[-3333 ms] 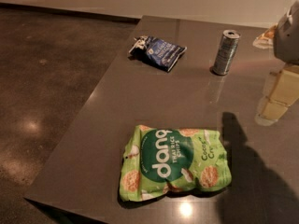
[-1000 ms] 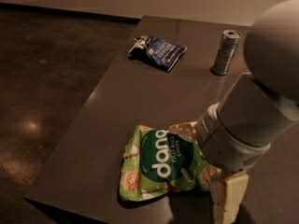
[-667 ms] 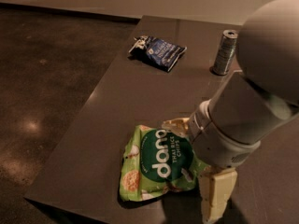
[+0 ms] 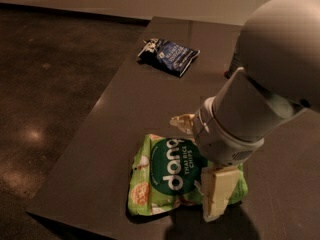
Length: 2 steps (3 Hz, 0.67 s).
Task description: Move green rice chip bag near redbull can
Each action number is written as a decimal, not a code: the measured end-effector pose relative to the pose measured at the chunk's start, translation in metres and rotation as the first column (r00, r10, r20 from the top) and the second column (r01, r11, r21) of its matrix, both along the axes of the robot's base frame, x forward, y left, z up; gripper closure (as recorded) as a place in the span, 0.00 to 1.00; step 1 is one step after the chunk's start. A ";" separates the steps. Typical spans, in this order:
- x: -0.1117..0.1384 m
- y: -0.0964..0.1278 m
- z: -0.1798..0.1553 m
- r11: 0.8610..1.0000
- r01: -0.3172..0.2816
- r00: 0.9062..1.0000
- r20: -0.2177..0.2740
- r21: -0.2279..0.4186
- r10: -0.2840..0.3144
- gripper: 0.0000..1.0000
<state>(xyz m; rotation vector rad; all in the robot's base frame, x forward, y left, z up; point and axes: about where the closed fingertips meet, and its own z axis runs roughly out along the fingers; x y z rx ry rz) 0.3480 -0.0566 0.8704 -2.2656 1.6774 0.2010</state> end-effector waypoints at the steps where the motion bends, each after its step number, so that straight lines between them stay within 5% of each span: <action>1: 0.016 -0.009 -0.013 0.999 0.022 1.000 0.015 -0.037 -0.021 0.00; 2: 0.031 -0.022 -0.012 0.998 0.044 0.999 0.015 -0.051 -0.044 0.25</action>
Offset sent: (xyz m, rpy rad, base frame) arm 0.0436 -0.0316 -0.0173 -0.0664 -0.0072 -0.0575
